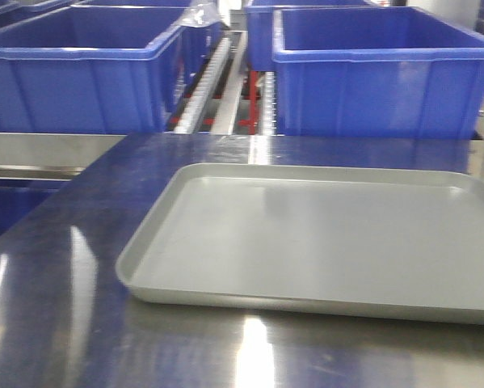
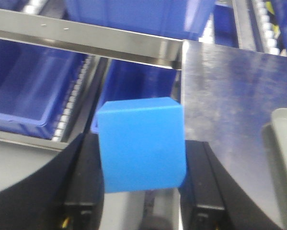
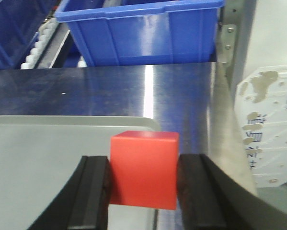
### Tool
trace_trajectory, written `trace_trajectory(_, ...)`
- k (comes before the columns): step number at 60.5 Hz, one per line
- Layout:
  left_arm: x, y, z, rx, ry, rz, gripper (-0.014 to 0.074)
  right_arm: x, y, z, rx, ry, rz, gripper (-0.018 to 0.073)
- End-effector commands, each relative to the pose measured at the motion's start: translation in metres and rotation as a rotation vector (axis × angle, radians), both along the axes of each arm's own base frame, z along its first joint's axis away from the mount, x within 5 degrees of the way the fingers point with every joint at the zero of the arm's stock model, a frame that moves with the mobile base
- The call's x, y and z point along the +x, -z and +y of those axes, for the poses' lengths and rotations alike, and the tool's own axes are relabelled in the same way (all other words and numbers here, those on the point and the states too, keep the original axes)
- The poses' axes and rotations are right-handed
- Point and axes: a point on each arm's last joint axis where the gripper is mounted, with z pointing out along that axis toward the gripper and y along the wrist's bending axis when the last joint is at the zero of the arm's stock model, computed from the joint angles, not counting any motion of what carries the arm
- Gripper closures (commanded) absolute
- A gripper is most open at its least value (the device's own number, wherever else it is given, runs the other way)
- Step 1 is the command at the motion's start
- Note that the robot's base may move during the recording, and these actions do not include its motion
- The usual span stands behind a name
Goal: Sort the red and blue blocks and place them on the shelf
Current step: 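Drive the base away from the counter holding both cubes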
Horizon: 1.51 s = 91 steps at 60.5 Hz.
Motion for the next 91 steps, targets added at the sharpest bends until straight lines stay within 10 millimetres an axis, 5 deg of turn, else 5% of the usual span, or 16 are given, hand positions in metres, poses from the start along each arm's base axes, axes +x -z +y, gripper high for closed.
trace_trajectory(1, 0.002, -0.0147, -0.0028, -0.006, 0.034, -0.084, 0.0472, 0.0018, -0.0174, -0.0004, -0.003, 0.004, -0.118, 0.051)
trace_trajectory(91, 0.002, -0.0147, -0.0028, -0.006, 0.034, -0.084, 0.0472, 0.0018, -0.0174, -0.0004, -0.003, 0.004, -0.118, 0.051)
